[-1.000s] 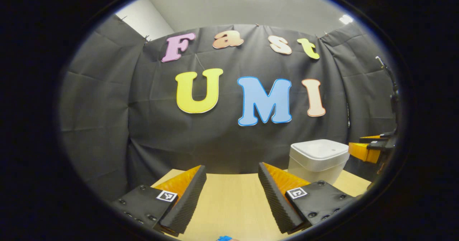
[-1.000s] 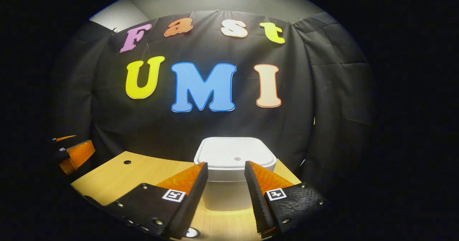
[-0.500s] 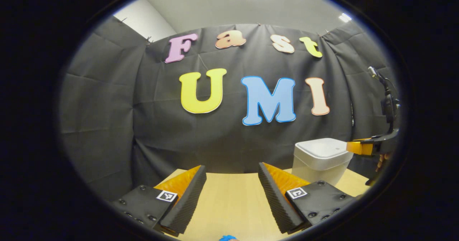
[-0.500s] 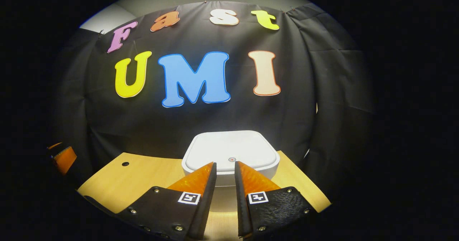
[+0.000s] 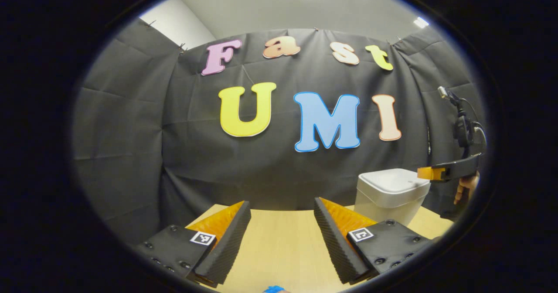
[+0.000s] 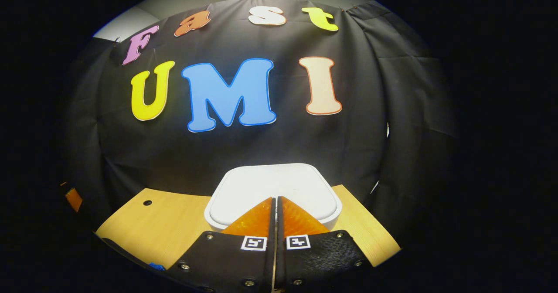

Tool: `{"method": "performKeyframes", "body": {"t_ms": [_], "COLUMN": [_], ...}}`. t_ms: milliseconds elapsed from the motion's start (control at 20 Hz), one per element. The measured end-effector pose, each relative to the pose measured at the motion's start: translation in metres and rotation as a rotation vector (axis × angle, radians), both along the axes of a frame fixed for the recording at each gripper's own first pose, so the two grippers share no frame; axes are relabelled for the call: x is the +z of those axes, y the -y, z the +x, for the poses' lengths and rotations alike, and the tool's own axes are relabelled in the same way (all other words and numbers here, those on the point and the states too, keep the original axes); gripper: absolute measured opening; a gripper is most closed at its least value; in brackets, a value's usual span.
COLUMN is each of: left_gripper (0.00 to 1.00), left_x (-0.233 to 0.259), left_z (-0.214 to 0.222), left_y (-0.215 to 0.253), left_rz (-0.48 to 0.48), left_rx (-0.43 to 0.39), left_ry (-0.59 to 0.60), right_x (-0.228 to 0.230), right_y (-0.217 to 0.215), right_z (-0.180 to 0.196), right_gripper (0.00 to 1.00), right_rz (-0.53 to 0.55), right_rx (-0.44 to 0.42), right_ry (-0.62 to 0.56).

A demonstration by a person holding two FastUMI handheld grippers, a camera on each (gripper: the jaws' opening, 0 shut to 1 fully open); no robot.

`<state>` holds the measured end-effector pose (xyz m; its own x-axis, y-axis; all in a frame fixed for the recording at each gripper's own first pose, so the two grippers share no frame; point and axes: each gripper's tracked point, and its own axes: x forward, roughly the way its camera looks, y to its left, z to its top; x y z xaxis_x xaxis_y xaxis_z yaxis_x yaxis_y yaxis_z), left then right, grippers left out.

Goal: Press the lid of the desktop garbage bin to open it, pick up the crumpled paper on the desktop and throw it into the bin, then pick up the pop can on the desktop and drop it into the bin, and finally close the garbage bin lid.

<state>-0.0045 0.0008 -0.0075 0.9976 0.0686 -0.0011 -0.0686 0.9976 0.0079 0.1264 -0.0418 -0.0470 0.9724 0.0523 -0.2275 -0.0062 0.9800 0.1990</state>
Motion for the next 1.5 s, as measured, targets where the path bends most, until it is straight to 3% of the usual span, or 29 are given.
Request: {"method": "performKeyframes", "body": {"t_ms": [50, 100, 250, 300, 350, 400, 450, 500, 750, 850, 950, 1100, 1500], "left_gripper": [0.99, 0.90, 1.00, 0.95, 1.00, 0.95, 1.00, 0.95, 0.95, 1.00, 0.95, 0.97, 1.00], "left_x": [0.000, -0.001, -0.001, -0.001, -0.002, -0.003, -0.003, -0.003, -0.010, -0.009, -0.007, -0.002, 0.006], "left_z": [0.000, 0.000, -0.001, -0.001, -0.001, 0.000, 0.000, 0.000, 0.003, 0.004, 0.003, -0.001, -0.009], "left_y": [0.000, -0.001, -0.002, -0.002, -0.002, -0.001, -0.001, -0.001, 0.003, 0.004, 0.003, 0.002, 0.005], "left_rz": [0.000, 0.002, 0.000, -0.002, -0.003, -0.004, -0.004, -0.002, -0.010, -0.006, 0.001, 0.007, 0.000], "left_rx": [0.001, 0.003, 0.012, 0.016, 0.018, 0.016, 0.014, 0.015, 0.000, -0.005, -0.001, 0.004, 0.001], "left_ry": [0.000, -0.002, -0.004, -0.006, -0.009, -0.011, -0.010, -0.011, -0.026, -0.024, -0.019, -0.010, 0.010], "right_x": [-0.006, -0.009, -0.012, -0.011, -0.013, -0.012, -0.013, -0.013, -0.022, -0.020, -0.017, -0.001, 0.072], "right_y": [-0.002, -0.002, -0.002, -0.003, -0.001, -0.001, -0.003, -0.002, -0.004, -0.003, -0.004, 0.001, 0.015], "right_z": [0.005, 0.008, 0.007, 0.008, 0.008, 0.008, 0.007, 0.007, 0.009, 0.010, 0.010, 0.014, 0.022], "right_gripper": [0.02, 0.02, 0.02, 0.02, 0.02, 0.02, 0.02, 0.03, 0.02, 0.02, 0.02, 0.02, 0.01], "right_rz": [-0.002, -0.009, -0.029, -0.035, -0.038, -0.039, -0.037, -0.032, -0.087, -0.111, -0.108, -0.056, -0.086], "right_rx": [0.018, 0.029, 0.033, 0.034, 0.036, 0.037, 0.042, 0.047, 0.091, 0.070, 0.055, 0.047, -0.006], "right_ry": [-0.020, -0.035, -0.036, -0.037, -0.040, -0.042, -0.048, -0.052, -0.088, -0.065, -0.050, 0.000, 0.184]}}
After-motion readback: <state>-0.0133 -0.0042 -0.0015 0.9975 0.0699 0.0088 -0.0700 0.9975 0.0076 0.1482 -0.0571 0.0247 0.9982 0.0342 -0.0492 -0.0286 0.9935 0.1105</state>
